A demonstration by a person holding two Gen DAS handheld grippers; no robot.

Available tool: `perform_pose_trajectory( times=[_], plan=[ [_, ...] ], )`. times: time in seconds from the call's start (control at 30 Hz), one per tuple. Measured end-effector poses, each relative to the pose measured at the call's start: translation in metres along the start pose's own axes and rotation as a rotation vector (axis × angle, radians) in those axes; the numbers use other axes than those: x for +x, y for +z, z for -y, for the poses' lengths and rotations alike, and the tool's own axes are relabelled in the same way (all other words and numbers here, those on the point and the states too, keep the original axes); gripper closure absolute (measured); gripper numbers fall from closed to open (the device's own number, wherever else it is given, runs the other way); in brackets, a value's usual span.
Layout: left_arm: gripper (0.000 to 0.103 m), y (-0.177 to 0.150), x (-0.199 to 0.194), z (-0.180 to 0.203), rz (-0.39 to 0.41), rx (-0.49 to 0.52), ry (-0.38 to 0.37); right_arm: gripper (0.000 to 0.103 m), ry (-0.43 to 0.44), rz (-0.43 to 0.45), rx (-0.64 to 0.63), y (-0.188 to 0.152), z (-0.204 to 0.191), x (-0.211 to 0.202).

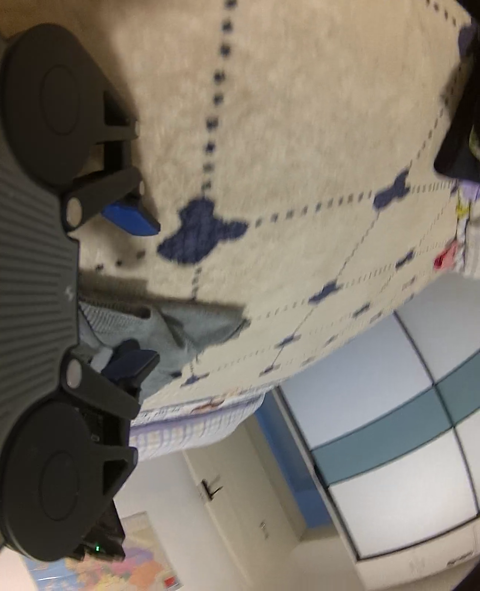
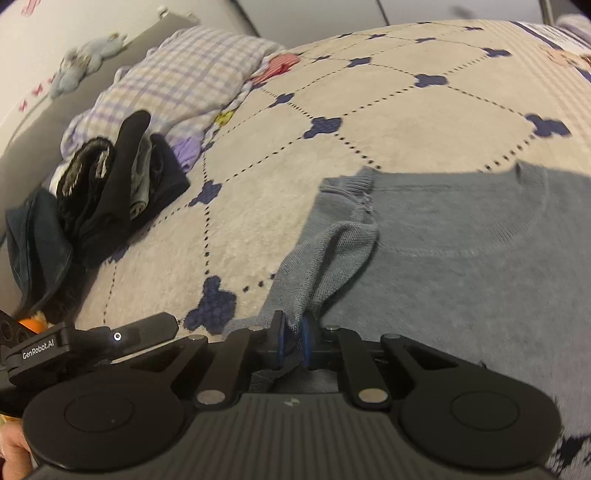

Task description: Fold clothes

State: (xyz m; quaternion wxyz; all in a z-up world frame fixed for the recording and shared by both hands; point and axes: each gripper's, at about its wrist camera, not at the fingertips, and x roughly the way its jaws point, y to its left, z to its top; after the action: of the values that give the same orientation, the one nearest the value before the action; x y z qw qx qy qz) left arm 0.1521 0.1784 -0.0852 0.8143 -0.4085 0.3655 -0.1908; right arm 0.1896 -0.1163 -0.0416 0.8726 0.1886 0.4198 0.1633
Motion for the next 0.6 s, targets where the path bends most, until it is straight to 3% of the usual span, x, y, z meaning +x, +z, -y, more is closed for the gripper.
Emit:
perform_pose_trajectory(
  times=[0.13,0.3,0.6],
  plan=[
    [0.035,-0.011,0.014,0.012,-0.049,0.082,-0.054,0.092,0.029,0.021,0.072,-0.012,0.018,-0.002],
    [0.056,-0.028,0.022,0.033,-0.035,0.262,0.042,0.09,0.047,0.036,0.122,-0.026,0.03,-0.004],
    [0.073,-0.043,0.02,0.058,0.021,0.473,0.119,0.09,0.041,0.147,0.111,-0.047,0.029,-0.011]
  ],
)
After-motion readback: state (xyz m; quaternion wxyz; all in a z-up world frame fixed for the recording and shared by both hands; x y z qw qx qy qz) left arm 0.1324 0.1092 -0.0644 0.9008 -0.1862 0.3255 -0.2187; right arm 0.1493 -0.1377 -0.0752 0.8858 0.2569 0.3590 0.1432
